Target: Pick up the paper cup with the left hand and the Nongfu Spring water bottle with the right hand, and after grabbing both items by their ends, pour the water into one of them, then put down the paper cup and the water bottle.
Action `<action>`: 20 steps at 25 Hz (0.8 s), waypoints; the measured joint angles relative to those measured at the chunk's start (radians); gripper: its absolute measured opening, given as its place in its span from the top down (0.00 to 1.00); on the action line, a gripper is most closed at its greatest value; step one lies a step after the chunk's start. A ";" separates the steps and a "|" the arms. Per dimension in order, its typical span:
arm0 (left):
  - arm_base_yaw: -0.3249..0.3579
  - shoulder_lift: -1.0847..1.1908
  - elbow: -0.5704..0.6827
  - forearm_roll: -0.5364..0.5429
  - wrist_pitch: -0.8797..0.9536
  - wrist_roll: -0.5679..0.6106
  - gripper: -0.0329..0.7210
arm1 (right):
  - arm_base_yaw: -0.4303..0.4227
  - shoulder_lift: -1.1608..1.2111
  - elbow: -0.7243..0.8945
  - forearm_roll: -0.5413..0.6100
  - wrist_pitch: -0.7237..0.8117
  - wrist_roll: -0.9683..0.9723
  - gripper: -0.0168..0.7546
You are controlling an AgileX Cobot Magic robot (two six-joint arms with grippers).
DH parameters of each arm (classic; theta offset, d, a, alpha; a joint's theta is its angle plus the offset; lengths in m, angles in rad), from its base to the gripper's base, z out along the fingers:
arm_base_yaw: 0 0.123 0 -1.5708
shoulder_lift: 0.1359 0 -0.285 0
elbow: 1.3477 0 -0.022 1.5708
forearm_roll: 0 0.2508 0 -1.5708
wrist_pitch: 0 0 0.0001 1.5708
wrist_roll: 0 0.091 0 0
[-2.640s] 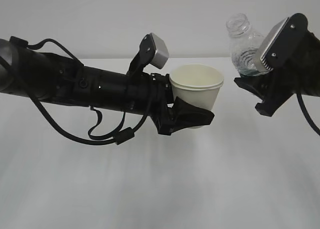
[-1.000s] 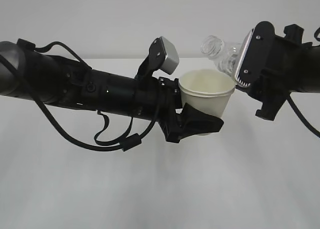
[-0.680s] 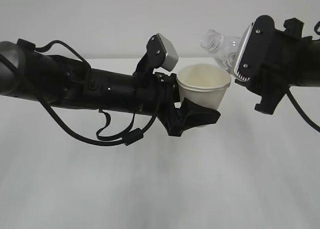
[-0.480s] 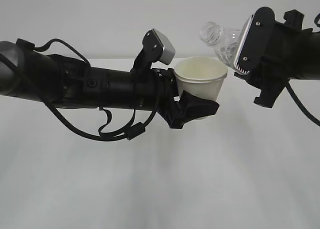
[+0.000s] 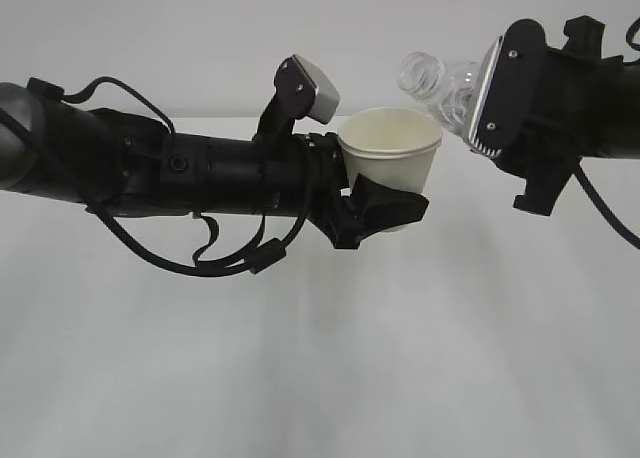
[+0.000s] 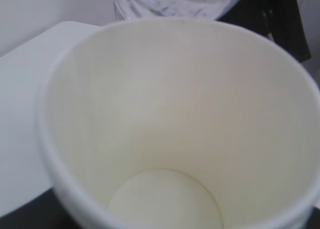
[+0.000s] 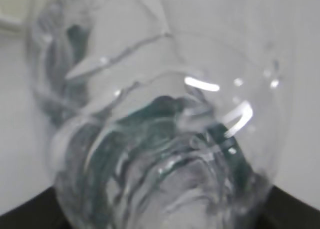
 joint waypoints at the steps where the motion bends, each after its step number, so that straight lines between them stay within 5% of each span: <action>1: 0.000 0.000 0.000 0.007 0.000 0.000 0.34 | 0.000 0.000 0.000 -0.010 0.000 0.000 0.40; 20: 0.000 0.000 0.000 0.090 -0.042 0.001 0.35 | 0.000 0.000 -0.002 -0.163 0.027 0.002 0.40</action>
